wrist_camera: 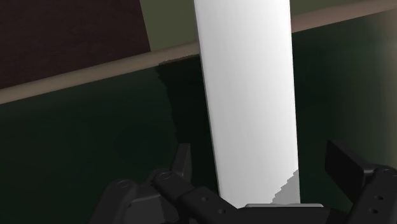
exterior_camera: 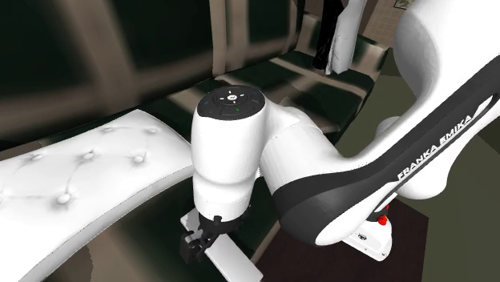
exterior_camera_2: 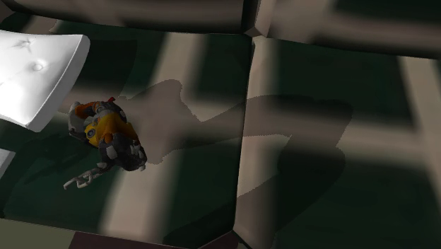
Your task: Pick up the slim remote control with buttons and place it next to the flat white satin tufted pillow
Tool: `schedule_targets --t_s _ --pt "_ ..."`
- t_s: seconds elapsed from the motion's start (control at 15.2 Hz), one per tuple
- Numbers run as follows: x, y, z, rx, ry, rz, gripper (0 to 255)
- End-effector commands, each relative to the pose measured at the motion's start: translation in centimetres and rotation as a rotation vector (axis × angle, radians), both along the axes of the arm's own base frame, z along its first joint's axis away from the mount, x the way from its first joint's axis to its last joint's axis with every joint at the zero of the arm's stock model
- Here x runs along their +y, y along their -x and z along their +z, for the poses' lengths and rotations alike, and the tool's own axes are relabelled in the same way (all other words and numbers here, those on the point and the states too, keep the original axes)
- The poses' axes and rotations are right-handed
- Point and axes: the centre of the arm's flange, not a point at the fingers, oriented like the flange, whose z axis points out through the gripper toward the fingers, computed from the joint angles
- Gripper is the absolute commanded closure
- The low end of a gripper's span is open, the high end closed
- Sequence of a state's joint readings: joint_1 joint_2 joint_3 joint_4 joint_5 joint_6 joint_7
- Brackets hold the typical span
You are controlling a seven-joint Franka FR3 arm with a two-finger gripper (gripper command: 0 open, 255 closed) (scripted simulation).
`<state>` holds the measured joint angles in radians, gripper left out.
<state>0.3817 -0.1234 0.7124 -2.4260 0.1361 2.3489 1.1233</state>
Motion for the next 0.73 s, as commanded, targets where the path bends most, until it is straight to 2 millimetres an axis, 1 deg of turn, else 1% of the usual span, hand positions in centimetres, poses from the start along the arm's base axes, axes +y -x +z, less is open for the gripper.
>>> schedule_targets --t_s 0.0,0.2,0.26,0.66 --pt "0.0 0.0 0.0 0.0 0.0 0.0 0" --pt "-0.1 0.0 4.0 0.0 0.0 0.0 0" --pt "-0.1 0.0 5.0 0.0 0.0 0.0 0" --pt "-0.1 0.0 5.0 0.0 0.0 0.0 0"
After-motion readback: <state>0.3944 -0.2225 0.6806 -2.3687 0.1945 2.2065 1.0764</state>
